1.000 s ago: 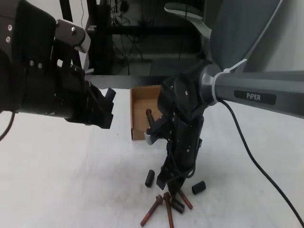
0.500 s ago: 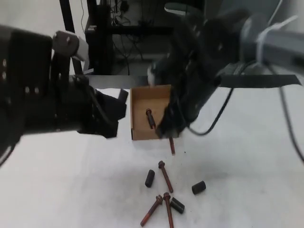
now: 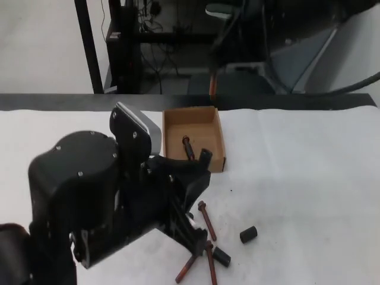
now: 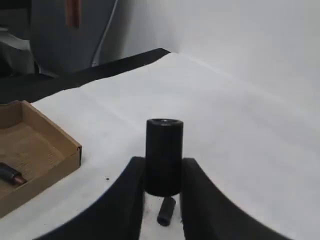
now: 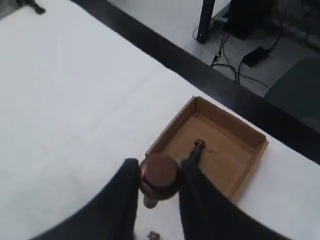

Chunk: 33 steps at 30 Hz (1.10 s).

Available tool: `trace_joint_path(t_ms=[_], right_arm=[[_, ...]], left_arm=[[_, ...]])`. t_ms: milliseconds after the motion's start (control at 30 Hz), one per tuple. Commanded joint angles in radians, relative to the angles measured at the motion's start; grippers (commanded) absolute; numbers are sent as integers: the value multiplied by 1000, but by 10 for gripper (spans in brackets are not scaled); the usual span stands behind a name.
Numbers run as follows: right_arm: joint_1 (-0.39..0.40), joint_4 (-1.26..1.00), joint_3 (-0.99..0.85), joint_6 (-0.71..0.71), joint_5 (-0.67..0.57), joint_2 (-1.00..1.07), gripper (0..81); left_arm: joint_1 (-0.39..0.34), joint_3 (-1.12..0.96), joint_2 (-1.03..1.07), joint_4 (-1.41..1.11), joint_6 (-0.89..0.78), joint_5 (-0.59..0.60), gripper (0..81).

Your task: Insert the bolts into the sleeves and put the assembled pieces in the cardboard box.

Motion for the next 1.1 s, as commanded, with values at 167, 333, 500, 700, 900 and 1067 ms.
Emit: trace_joint_path(t_ms=[167, 333, 500, 700, 900, 1067], right_arm=[[57, -38, -2, 72, 1, -12, 6], [110, -32, -2, 135, -20, -12, 6], [121, 62, -2, 181, -5, -17, 6], [121, 93, -4, 176, 9, -36, 6], [117, 99, -4, 165, 30, -51, 6], [117, 106, -9, 159, 29, -50, 6]], left_arm=[[26, 1, -13, -80, -48, -91, 18], [41, 1, 16, -123, -48, -86, 18], [41, 1, 56, -178, -46, -86, 18], [41, 3, 60, -175, 36, -86, 18], [41, 3, 61, -175, 74, -82, 18], [41, 3, 61, -175, 105, -80, 18]])
